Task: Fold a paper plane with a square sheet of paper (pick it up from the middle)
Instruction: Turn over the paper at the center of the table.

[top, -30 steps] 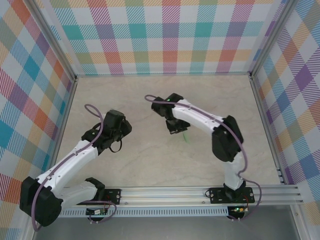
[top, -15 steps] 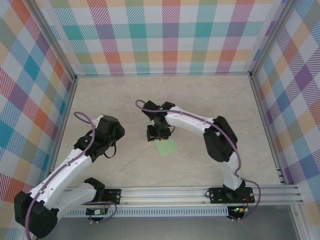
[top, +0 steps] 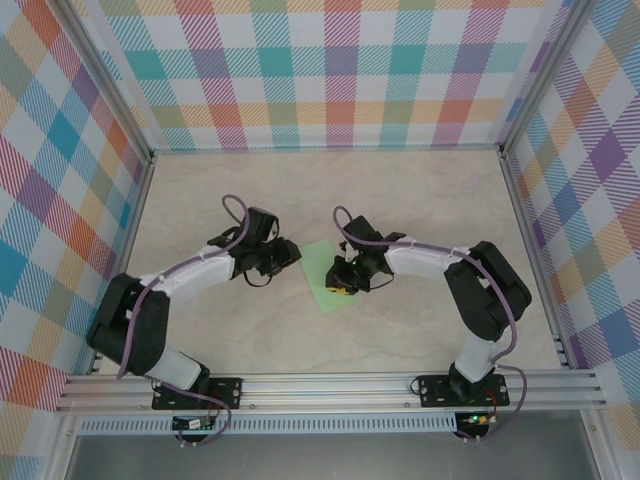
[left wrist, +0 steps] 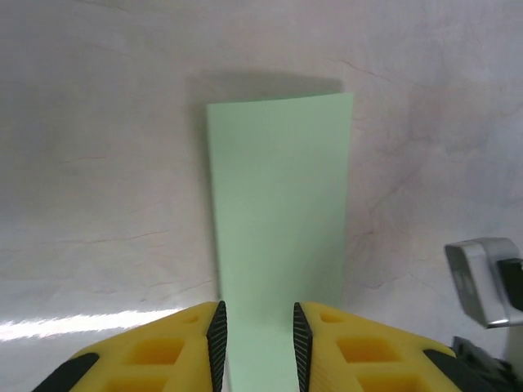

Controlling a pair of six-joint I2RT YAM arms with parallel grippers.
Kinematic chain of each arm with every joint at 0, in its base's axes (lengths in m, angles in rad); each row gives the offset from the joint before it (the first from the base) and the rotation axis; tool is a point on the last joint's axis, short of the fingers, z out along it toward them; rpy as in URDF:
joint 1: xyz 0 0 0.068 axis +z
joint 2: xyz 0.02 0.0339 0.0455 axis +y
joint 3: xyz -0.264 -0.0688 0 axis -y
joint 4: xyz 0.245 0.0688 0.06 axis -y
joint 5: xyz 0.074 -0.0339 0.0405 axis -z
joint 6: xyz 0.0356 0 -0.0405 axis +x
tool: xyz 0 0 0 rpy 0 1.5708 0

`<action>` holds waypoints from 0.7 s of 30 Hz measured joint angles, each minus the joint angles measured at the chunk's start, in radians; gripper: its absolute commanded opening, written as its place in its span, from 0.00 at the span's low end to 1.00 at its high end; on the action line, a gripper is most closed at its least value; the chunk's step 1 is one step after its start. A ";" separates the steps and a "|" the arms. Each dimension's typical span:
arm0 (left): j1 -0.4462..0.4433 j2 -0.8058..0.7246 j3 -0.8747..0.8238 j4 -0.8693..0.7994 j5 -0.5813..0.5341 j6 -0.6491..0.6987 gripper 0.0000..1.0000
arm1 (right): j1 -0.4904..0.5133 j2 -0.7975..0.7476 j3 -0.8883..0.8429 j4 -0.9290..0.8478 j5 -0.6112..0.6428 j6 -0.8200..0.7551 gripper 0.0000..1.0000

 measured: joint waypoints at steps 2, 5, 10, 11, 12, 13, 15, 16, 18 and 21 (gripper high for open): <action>0.000 0.056 0.031 0.037 0.048 0.002 0.29 | 0.003 0.005 -0.027 0.050 -0.011 0.026 0.19; 0.000 0.133 0.079 0.072 0.103 0.003 0.29 | 0.006 0.018 -0.058 0.106 -0.019 0.063 0.19; 0.000 0.249 0.132 0.103 0.145 0.002 0.26 | 0.015 0.046 -0.087 0.163 -0.022 0.106 0.18; 0.000 0.270 0.140 0.100 0.144 0.003 0.25 | 0.019 0.048 -0.091 0.174 -0.022 0.118 0.18; 0.000 0.291 0.149 0.095 0.141 0.004 0.23 | 0.023 0.048 -0.095 0.186 -0.020 0.128 0.19; 0.000 0.309 0.155 0.092 0.136 0.007 0.23 | 0.027 0.048 -0.099 0.197 -0.017 0.142 0.19; 0.000 0.342 0.165 0.080 0.117 0.010 0.23 | 0.038 0.047 -0.110 0.225 -0.010 0.171 0.18; 0.000 0.353 0.168 0.072 0.110 0.010 0.23 | 0.043 0.046 -0.117 0.240 -0.006 0.184 0.18; 0.004 0.368 0.176 0.063 0.105 0.013 0.22 | 0.052 0.039 -0.134 0.274 0.005 0.220 0.19; 0.005 0.384 0.202 0.044 0.100 0.024 0.21 | 0.063 0.024 -0.160 0.318 0.027 0.257 0.20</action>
